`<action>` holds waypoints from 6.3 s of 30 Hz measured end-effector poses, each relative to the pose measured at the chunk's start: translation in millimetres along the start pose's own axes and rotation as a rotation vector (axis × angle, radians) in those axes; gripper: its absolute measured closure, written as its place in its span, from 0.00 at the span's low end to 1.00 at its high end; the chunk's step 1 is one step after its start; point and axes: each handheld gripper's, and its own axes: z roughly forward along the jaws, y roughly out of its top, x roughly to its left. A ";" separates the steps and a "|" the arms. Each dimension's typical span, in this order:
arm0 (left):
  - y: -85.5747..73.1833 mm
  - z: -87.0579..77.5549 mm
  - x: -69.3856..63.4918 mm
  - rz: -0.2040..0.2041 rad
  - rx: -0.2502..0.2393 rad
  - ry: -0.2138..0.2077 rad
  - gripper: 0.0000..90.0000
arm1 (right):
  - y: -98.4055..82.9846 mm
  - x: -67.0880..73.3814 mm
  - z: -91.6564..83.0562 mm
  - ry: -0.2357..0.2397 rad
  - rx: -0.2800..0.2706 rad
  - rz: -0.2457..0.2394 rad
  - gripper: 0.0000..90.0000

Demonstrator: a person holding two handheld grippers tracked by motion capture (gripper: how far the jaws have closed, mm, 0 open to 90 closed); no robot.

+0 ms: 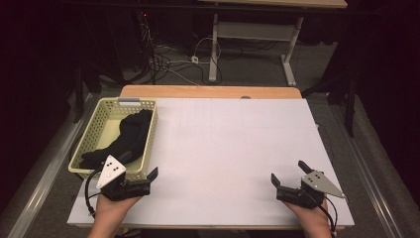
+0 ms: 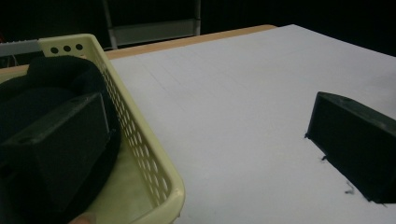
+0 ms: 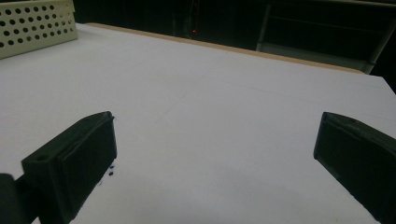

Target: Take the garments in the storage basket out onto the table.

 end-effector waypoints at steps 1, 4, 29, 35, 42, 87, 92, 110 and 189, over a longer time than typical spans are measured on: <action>-0.3 0.1 0.5 -0.002 0.006 -0.002 0.00 | 0.3 -1.0 0.6 0.000 0.005 0.004 0.00; -1.1 -0.5 -1.4 0.005 0.003 0.018 0.00 | -0.4 -3.7 0.2 0.000 0.004 0.022 0.00; 1.3 -0.1 -6.2 0.003 0.033 -0.071 0.00 | 2.9 -5.2 -2.6 0.004 -0.014 0.012 0.00; 2.0 -2.0 -5.3 0.014 0.022 -0.091 0.00 | 5.8 -4.0 -7.7 0.005 -0.027 0.008 0.00; 4.3 -8.6 -3.4 0.007 0.000 -0.080 0.00 | 4.8 -3.3 -7.2 0.012 -0.027 0.006 0.00; -15.4 -87.1 101.8 -0.120 0.038 0.160 0.00 | 3.3 -10.9 -10.0 -0.018 -0.015 0.028 0.00; -5.3 -73.5 82.3 -0.073 0.003 0.149 0.00 | 3.0 -8.4 -10.1 -0.011 -0.015 0.028 0.00; 53.6 3.2 78.5 -0.062 0.053 0.095 0.00 | 3.3 -7.0 -12.7 0.006 -0.016 0.033 0.00; 53.3 119.5 131.0 -0.099 1.052 -0.009 0.55 | 7.3 -7.5 -16.4 -0.007 -0.018 0.033 0.00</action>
